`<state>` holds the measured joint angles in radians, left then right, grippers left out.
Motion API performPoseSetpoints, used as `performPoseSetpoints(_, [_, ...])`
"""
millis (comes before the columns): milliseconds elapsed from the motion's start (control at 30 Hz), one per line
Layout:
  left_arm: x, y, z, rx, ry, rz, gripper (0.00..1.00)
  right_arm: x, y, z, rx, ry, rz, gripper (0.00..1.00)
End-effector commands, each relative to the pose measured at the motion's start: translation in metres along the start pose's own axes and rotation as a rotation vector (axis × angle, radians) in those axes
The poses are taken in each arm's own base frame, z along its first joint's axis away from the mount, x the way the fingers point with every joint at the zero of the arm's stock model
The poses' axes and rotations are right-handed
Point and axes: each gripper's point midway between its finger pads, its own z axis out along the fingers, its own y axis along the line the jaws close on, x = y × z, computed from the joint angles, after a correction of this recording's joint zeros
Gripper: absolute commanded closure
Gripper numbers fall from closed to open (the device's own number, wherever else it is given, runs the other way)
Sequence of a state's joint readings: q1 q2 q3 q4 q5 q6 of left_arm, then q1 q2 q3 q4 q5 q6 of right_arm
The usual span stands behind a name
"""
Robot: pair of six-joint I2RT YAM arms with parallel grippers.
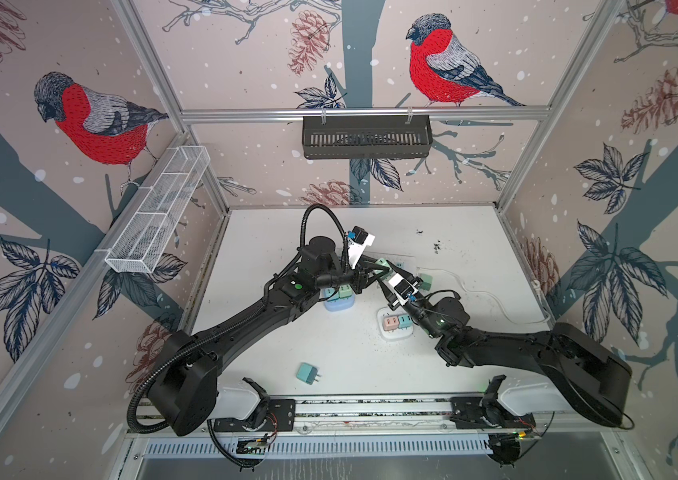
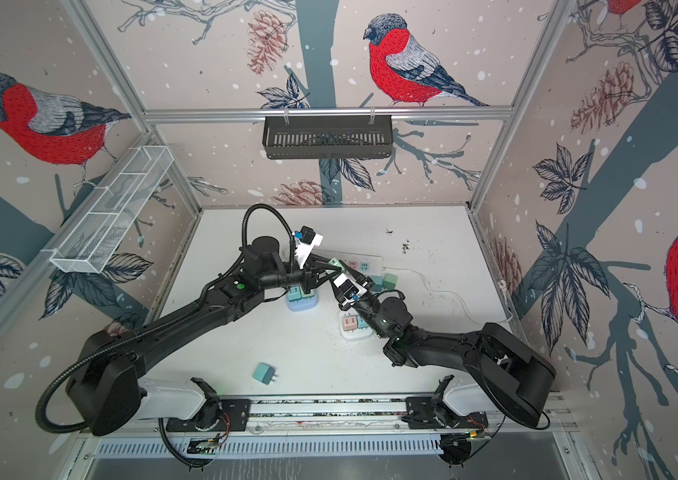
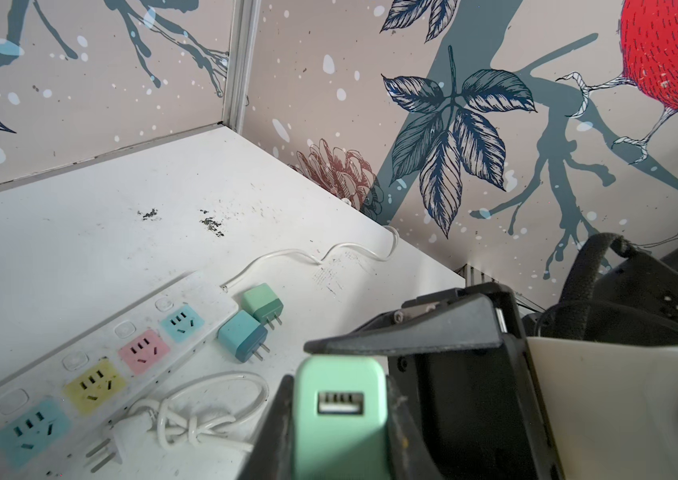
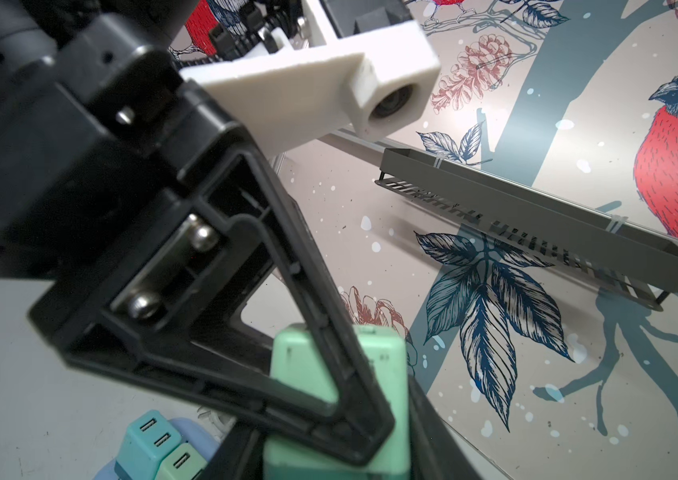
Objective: Insert the plug
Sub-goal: 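Close the left gripper on the green adapter while the right gripper opens, then carry the green adapter with the left gripper over the strip while the right withdraws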
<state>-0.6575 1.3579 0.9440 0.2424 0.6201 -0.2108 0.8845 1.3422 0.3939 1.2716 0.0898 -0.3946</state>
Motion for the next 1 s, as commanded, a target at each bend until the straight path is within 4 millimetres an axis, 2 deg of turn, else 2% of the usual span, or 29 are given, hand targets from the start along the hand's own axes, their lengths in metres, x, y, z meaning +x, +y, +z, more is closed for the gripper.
performPoseSetpoints(0, [0.003,-0.011,-0.001,0.053,0.012,0.062,0.96,-0.017,-0.010,-0.006,0.037,-0.054,0.047,0.44])
performPoseSetpoints(67, [-0.003,-0.007,-0.004,0.018,-0.007,0.084,1.00,-0.019,-0.015,-0.013,0.054,-0.051,0.044,0.31])
performPoseSetpoints(167, [-0.012,-0.001,-0.007,-0.036,-0.026,0.107,1.00,-0.020,-0.025,-0.025,0.094,-0.042,0.046,0.17])
performPoseSetpoints(300, [-0.022,0.010,-0.011,-0.122,-0.037,0.132,1.00,-0.005,-0.031,-0.043,0.109,0.004,0.063,0.00])
performPoseSetpoints(367, [-0.027,0.017,-0.014,-0.166,-0.060,0.166,1.00,0.004,-0.039,-0.054,0.147,0.017,0.065,0.00])
performPoseSetpoints(433, [-0.027,0.021,-0.014,-0.188,-0.067,0.230,1.00,0.014,-0.056,-0.066,0.216,0.031,0.083,0.00])
performPoseSetpoints(600, [-0.021,0.036,-0.012,-0.259,-0.067,0.465,1.00,0.039,-0.122,-0.080,0.389,0.076,0.268,0.00])
performPoseSetpoints(700, [-0.013,0.049,-0.012,-0.321,-0.056,0.560,1.00,0.061,-0.150,-0.086,0.493,0.124,0.335,0.00])
performPoseSetpoints(833, [0.020,0.044,-0.005,-0.240,-0.006,0.783,1.00,0.089,-0.171,-0.093,0.637,0.195,0.358,0.00])
performPoseSetpoints(967, [0.028,0.055,-0.001,-0.278,-0.022,0.803,1.00,0.119,-0.187,-0.095,0.735,0.266,0.411,0.00])
